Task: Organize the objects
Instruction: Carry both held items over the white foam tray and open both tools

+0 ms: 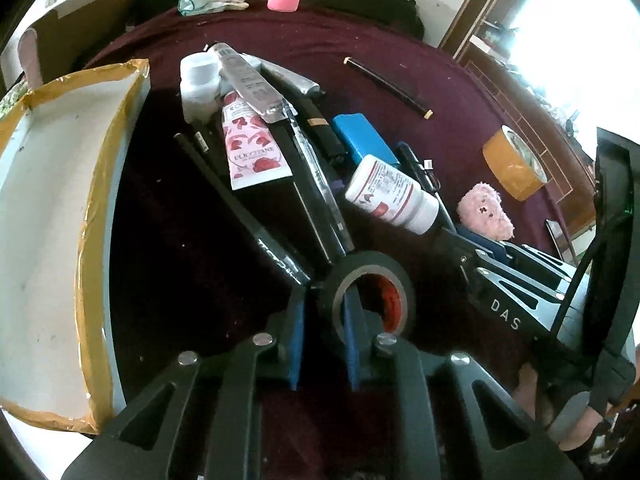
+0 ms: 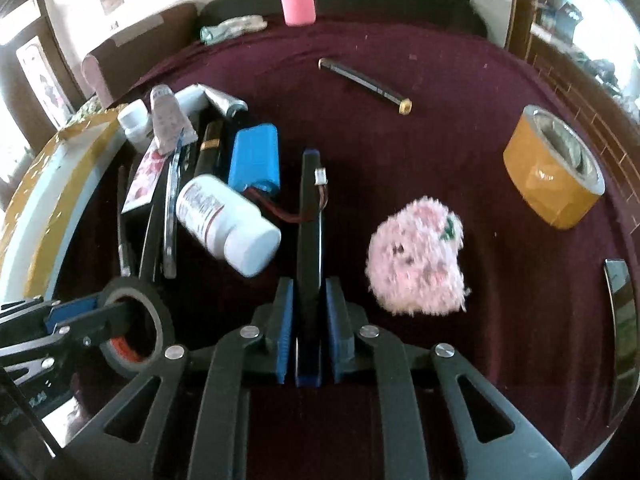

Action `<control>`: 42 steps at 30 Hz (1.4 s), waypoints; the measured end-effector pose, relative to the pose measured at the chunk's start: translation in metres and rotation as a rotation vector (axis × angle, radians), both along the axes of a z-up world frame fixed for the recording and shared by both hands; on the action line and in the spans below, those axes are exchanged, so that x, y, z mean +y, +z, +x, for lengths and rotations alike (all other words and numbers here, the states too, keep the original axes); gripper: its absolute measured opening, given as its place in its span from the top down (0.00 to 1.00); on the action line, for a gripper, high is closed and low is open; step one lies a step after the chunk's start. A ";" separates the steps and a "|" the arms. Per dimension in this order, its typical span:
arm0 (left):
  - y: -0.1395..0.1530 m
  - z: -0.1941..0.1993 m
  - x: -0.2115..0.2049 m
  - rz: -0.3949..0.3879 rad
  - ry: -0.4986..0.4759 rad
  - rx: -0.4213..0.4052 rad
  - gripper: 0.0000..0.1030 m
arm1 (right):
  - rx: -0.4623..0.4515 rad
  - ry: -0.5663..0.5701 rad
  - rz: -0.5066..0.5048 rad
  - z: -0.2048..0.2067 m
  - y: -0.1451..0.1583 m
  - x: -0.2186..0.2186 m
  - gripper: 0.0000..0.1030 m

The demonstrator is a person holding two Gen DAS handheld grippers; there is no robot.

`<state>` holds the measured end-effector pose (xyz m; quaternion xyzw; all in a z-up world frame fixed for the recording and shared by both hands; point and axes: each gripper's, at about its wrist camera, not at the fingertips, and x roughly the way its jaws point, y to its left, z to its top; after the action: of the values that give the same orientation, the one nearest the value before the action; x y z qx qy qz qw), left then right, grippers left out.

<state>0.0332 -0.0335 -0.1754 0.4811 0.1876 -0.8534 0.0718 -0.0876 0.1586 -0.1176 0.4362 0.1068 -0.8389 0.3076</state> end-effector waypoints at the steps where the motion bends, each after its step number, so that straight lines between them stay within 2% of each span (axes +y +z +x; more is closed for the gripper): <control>1: 0.001 0.002 0.000 -0.002 0.006 0.008 0.86 | 0.002 -0.005 -0.006 0.000 0.000 0.001 0.88; 4: 0.005 0.014 0.001 -0.002 0.033 0.044 0.87 | -0.035 -0.026 -0.056 0.000 0.003 0.010 0.88; 9: 0.012 0.026 -0.004 0.065 0.066 0.092 0.88 | -0.102 -0.065 -0.179 0.013 0.006 0.033 0.88; 13: 0.012 0.028 -0.003 0.091 0.087 0.096 0.88 | -0.100 -0.084 -0.226 0.022 0.013 0.042 0.88; 18: 0.012 0.030 -0.001 0.102 0.112 0.101 0.88 | -0.085 -0.092 -0.209 0.022 0.016 0.038 0.88; 23: 0.024 0.040 -0.004 0.116 0.136 0.140 0.88 | -0.101 -0.068 -0.235 0.027 0.019 0.029 0.88; 28: 0.046 0.065 -0.033 0.173 0.186 0.190 0.88 | -0.061 0.059 -0.276 0.055 0.039 0.005 0.88; 31: 0.057 0.086 -0.054 0.154 0.247 0.206 0.88 | -0.053 0.135 -0.290 0.077 0.051 -0.021 0.88; 35: 0.067 0.116 -0.091 0.130 0.343 0.213 0.87 | -0.095 0.280 -0.344 0.102 0.072 -0.063 0.88; 38: 0.065 0.132 -0.121 0.114 0.426 0.195 0.88 | -0.104 0.373 -0.348 0.126 0.079 -0.102 0.88; 42: 0.052 0.137 -0.150 0.118 0.495 0.146 0.87 | -0.144 0.462 -0.315 0.141 0.070 -0.150 0.88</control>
<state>0.1705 -0.1830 -0.1239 0.3612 0.3537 -0.8298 0.2363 0.0539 0.0088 -0.0473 0.4058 0.0497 -0.7197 0.5611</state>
